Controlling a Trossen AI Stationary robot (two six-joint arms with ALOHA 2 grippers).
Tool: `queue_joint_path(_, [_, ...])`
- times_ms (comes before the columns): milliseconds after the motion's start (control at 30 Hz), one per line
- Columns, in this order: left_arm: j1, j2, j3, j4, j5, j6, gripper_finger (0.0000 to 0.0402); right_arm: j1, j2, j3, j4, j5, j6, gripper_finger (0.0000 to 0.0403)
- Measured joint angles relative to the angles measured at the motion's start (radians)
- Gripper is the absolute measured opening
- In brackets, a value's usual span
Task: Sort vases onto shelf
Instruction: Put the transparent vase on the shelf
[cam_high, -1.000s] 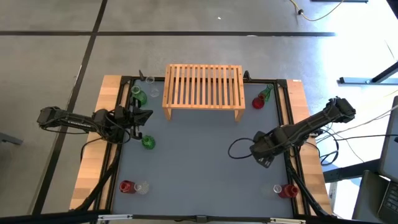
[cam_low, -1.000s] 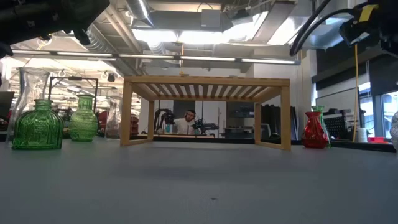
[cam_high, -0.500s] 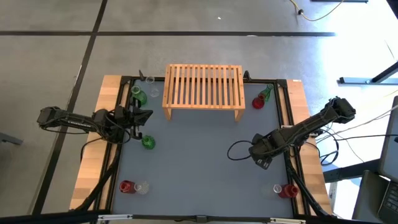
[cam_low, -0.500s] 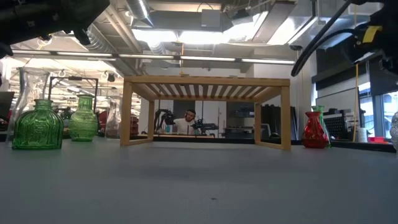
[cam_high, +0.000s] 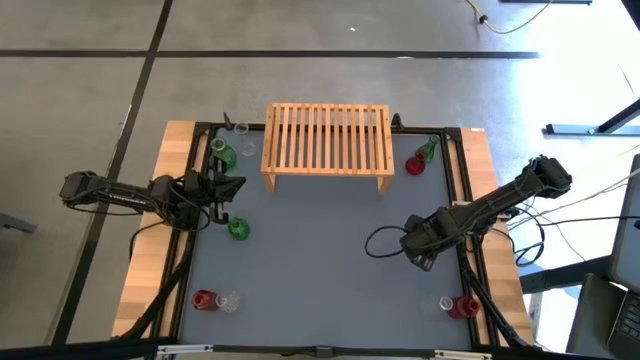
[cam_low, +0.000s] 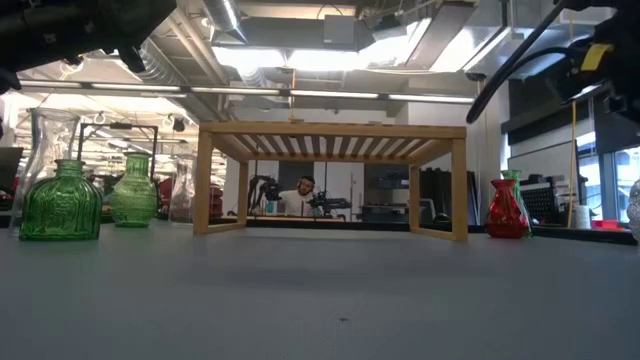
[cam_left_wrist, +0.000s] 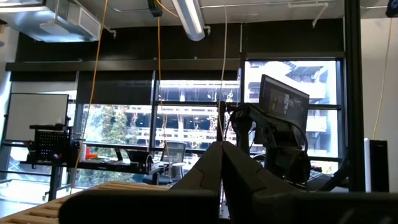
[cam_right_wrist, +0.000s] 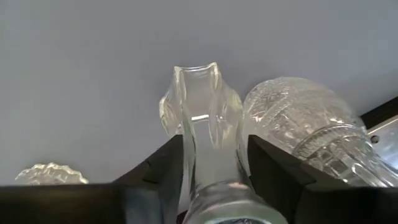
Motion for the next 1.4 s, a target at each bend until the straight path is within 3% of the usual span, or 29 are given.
queue_joint_path(133, [0.0,0.0,0.0,0.0,0.0,0.0,0.0002,0.0,0.0,0.001,-0.003,-0.008,-0.029,0.0131])
queue_joint_path(433, [0.0,0.0,0.0,0.0,0.0,0.0,0.0002,0.0,0.001,0.094,-0.041,0.008,-0.059,0.0148])
queue_joint_path(633, [0.0,0.0,0.0,0.0,0.0,0.0,0.0002,-0.021,0.0,0.211,-0.132,0.047,-0.081,0.0131])
queue_joint_path(1067, [0.0,0.0,0.0,0.0,0.0,0.0,0.0002,-0.229,0.001,0.492,-0.253,0.136,-0.262,0.0131])
queue_joint_path(1400, [0.0,0.0,0.0,0.004,0.0,0.0,0.0002,-0.438,0.09,0.764,-0.331,0.167,-0.524,0.0132])
